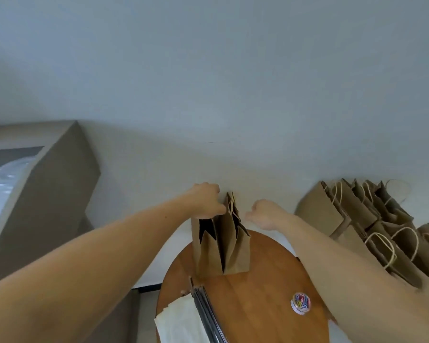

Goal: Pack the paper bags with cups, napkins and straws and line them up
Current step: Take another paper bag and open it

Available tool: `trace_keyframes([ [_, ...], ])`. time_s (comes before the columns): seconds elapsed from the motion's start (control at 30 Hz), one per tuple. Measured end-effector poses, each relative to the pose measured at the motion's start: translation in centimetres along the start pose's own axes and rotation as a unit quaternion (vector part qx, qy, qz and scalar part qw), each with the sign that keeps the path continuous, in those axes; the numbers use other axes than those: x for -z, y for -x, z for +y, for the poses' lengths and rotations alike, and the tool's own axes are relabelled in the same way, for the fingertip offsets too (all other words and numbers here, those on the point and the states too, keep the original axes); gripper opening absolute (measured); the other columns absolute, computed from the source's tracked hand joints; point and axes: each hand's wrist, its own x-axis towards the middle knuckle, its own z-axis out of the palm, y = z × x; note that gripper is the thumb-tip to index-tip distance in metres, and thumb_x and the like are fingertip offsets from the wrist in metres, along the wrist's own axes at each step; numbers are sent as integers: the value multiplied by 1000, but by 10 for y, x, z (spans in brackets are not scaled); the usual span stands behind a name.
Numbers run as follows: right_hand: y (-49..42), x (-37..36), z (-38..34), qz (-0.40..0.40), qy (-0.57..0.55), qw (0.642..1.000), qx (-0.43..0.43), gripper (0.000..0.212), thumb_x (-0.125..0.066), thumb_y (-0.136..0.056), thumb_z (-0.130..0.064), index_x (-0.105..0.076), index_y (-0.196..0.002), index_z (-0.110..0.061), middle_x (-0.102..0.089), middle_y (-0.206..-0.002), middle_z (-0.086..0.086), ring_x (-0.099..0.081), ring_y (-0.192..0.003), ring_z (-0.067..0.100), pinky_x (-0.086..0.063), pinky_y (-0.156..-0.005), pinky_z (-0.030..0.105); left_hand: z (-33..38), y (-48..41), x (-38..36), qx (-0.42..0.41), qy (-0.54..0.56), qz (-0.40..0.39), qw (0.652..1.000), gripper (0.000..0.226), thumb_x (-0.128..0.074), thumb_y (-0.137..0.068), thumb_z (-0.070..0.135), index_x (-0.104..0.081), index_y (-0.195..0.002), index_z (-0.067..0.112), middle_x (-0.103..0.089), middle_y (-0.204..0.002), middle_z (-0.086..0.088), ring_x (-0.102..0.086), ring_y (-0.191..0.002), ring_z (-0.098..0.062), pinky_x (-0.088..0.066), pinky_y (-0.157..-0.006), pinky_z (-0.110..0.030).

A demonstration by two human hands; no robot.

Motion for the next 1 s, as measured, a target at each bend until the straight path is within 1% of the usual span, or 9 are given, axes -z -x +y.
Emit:
trace_keyframes([
  [0.1,-40,-26,31,-57,6,998,23,33,-50,-99,-37,-61,-87,-9,-60,-88,8,-61,-89,28,-49,-74,35,3,-16,-43,55,43,3,998,53,-59,-89,41,-50,-136,18,-59,-130,-6,-59,-109,-25,-54,-92,-41],
  [0.17,-61,-43,45,-74,5,997,31,35,-52,-98,-39,-59,-78,-11,-59,-82,6,-60,-79,24,-44,-60,31,3,-20,-66,88,71,19,993,57,-58,-90,41,-47,-142,19,-56,-137,-4,-58,-116,-25,-54,-94,-39],
  [0.27,-84,-64,56,-90,3,995,33,30,-53,-98,-36,-61,-90,-9,-64,-87,7,-57,-68,18,-43,-57,30,2,-21,-97,115,88,26,989,57,-58,-91,42,-46,-143,22,-53,-141,-2,-56,-120,-22,-53,-94,-35],
  [0.43,-105,-89,68,-64,36,996,44,37,-48,-101,-31,-50,-68,-17,-56,-68,0,-55,-59,16,-33,-47,26,-2,-15,-126,166,122,41,978,53,-60,-91,40,-48,-141,25,-54,-139,0,-59,-114,-19,-53,-89,-28],
  [0.63,-92,-83,85,20,53,998,38,27,-44,-97,-11,-52,-72,-19,-55,-74,-2,-54,-69,18,-40,-56,26,-1,-6,-136,169,154,56,972,52,-58,-92,37,-47,-141,25,-61,-124,2,-56,-96,-10,-43,-76,-19],
  [0.73,-65,-77,96,34,72,996,47,26,-43,-100,-16,-54,-76,-19,-54,-75,-4,-54,-69,17,-35,-53,23,8,3,-145,155,180,53,970,52,-58,-92,39,-48,-141,25,-61,-118,4,-53,-90,-7,-45,-75,-19],
  [0.83,-25,-83,111,61,92,992,66,25,-46,-102,-25,-61,-84,-20,-54,-72,-7,-56,-67,12,-40,-56,20,19,17,-158,133,205,33,969,49,-58,-92,45,-50,-136,26,-60,-109,9,-59,-87,-8,-54,-79,-24],
  [0.93,21,-103,126,75,94,990,71,21,-45,-102,-30,-57,-86,-25,-52,-73,-10,-55,-66,9,-42,-61,18,27,38,-178,112,210,1,971,48,-56,-91,53,-53,-131,27,-64,-118,6,-65,-98,-13,-58,-86,-34],
  [1.0,52,-122,132,71,92,991,69,24,-43,-103,-31,-53,-82,-28,-49,-70,-13,-54,-66,7,-38,-59,16,34,54,-192,102,208,-18,973,51,-53,-90,58,-52,-129,26,-64,-116,6,-64,-99,-14,-57,-86,-32],
])
